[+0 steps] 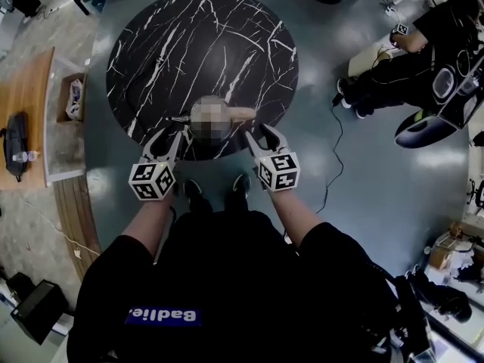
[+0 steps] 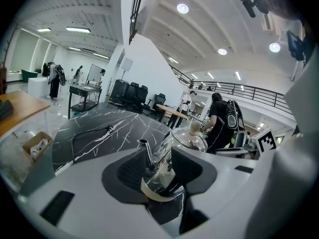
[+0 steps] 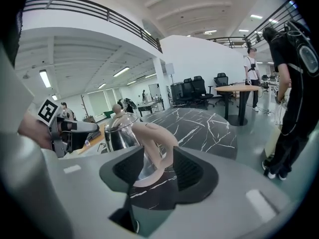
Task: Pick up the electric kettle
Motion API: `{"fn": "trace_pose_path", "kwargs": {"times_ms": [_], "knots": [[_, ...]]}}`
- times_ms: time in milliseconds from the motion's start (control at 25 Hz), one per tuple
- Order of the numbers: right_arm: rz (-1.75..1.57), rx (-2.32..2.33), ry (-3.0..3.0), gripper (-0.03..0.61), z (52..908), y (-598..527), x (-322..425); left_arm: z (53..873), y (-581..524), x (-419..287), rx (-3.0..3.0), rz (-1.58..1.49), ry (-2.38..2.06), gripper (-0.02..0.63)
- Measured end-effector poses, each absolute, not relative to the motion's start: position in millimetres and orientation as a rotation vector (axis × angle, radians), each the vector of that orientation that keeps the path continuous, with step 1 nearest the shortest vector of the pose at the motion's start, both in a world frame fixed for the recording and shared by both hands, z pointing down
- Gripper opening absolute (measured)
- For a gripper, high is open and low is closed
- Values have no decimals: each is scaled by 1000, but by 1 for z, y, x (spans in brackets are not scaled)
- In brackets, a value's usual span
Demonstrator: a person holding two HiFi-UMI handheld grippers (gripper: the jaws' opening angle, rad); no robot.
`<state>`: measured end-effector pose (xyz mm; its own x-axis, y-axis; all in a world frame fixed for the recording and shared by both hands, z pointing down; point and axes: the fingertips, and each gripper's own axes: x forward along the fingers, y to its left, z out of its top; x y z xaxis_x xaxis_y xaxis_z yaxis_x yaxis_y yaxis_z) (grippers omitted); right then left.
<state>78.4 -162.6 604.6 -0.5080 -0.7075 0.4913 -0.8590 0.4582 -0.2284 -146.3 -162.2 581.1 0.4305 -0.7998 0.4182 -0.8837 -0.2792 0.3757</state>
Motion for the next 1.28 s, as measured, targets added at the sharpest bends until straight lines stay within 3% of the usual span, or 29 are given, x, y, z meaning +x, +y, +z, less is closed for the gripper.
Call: {"fn": "trace_pose_path", "kwargs": {"times_ms": [1280], "knots": [[639, 1427, -2286, 175, 656, -204, 74, 615, -198, -145, 2042, 63, -1465, 150]]}}
